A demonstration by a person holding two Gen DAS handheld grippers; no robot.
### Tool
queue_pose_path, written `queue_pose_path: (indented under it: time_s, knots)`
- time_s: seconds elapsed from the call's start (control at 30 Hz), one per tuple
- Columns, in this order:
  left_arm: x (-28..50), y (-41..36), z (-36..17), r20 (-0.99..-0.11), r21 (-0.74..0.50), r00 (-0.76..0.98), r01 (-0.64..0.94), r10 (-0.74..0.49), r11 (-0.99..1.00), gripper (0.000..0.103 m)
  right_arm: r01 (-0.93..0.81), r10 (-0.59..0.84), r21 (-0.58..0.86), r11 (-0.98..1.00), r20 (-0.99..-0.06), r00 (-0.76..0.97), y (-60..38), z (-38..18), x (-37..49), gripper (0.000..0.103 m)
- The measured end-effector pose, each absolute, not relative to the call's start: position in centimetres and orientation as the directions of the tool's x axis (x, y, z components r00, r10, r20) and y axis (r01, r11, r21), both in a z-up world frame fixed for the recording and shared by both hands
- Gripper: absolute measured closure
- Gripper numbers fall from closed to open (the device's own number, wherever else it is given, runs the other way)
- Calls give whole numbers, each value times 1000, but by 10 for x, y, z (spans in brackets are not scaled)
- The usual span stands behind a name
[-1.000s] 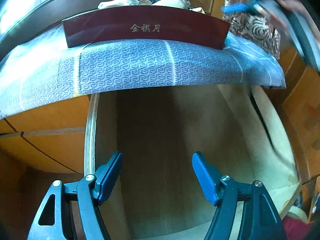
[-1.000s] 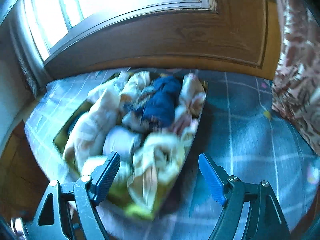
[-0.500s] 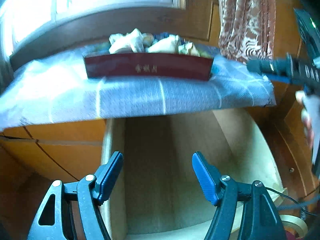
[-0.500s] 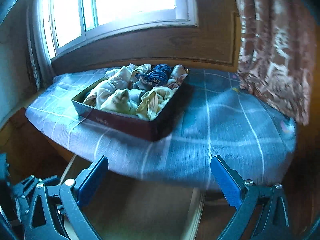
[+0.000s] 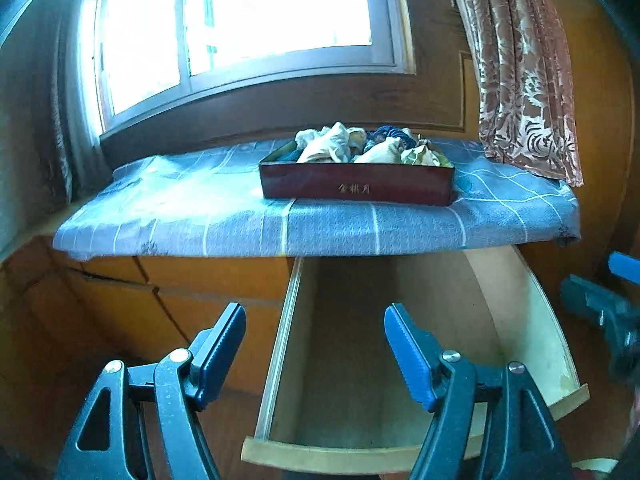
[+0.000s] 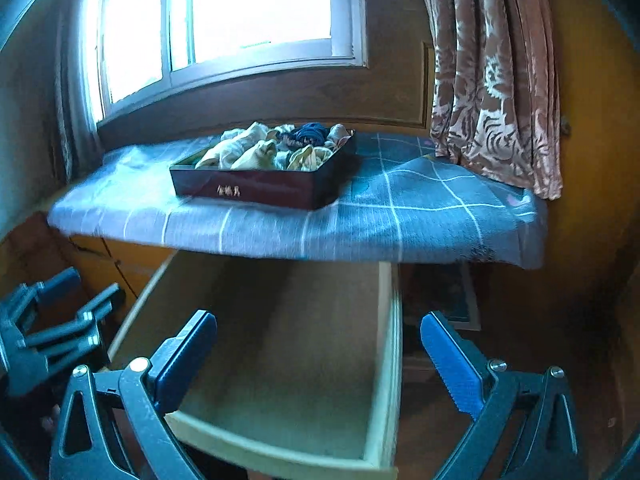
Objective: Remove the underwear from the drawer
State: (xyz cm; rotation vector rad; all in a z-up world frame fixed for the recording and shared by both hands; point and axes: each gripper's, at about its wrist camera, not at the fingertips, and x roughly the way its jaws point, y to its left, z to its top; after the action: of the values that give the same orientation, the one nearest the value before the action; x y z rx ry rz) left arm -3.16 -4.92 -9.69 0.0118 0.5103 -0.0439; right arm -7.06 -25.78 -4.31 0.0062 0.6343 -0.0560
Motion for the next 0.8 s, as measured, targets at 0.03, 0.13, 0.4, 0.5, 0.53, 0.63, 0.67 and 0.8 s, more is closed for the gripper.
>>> queue_pose_path:
  time_s: [0.03, 0.13, 0.4, 0.5, 0.53, 0.63, 0.67, 0.8]
  knots:
    - [-33, -48, -97, -497, -14, 867, 45, -45, 999, 30, 64, -66, -24, 998, -595, 801, -254, -45, -76, 0]
    - [-39, -44, -97, -515, -52, 855, 39, -60, 998, 30, 72, -74, -26, 997, -577, 814, -249, -47, -90, 0]
    - [-70, -60, -103, -476, 78, 879, 6, 32, 997, 30, 21, -21, -6, 1000, -548, 836, -232, -54, -111, 0]
    - [-80, -61, -105, -459, 80, 888, -3, 39, 997, 30, 31, -34, -15, 999, -548, 836, -229, -56, -114, 0]
    - [-81, -61, -105, -457, 82, 888, -10, 47, 997, 30, 37, -41, -17, 999, -549, 835, -228, -57, -115, 0]
    - [-86, -58, -105, -455, 61, 889, -15, 42, 998, 30, 54, -48, -5, 999, -554, 831, -231, -60, -116, 0]
    - [-87, -57, -105, -458, 56, 888, -15, 39, 998, 30, 59, -48, 2, 998, -560, 827, -232, -61, -116, 0]
    - [-88, -60, -108, -466, 58, 884, -6, 33, 998, 30, 71, -39, 31, 997, -594, 804, -236, -69, -113, 0]
